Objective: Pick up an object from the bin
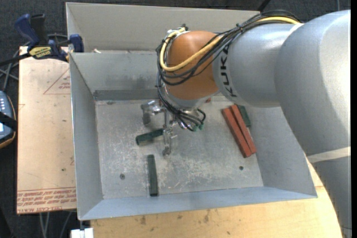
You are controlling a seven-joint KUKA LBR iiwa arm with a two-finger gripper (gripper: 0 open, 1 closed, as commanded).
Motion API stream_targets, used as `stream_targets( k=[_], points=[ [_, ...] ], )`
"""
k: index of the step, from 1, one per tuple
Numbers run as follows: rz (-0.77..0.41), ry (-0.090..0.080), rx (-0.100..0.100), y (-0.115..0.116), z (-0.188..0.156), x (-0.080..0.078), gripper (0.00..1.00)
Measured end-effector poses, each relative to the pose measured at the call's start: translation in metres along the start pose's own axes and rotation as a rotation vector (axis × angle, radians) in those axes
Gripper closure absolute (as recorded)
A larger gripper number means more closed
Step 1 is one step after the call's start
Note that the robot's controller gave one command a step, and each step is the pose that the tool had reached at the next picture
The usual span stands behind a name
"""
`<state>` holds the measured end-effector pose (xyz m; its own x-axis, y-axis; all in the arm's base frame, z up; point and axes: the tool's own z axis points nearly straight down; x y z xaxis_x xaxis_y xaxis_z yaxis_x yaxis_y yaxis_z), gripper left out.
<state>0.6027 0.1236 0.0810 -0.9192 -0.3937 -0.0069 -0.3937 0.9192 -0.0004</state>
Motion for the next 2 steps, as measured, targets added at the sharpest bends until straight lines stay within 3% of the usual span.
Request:
stream_targets(
  k=[1, 2],
  points=[
    [-0.073, 0.001, -0.001, 0.0016, 0.0088, -0.0188, 1.0],
    [-0.073, 0.001, -0.001, 0.0016, 0.0088, -0.0188, 1.0]
  ],
)
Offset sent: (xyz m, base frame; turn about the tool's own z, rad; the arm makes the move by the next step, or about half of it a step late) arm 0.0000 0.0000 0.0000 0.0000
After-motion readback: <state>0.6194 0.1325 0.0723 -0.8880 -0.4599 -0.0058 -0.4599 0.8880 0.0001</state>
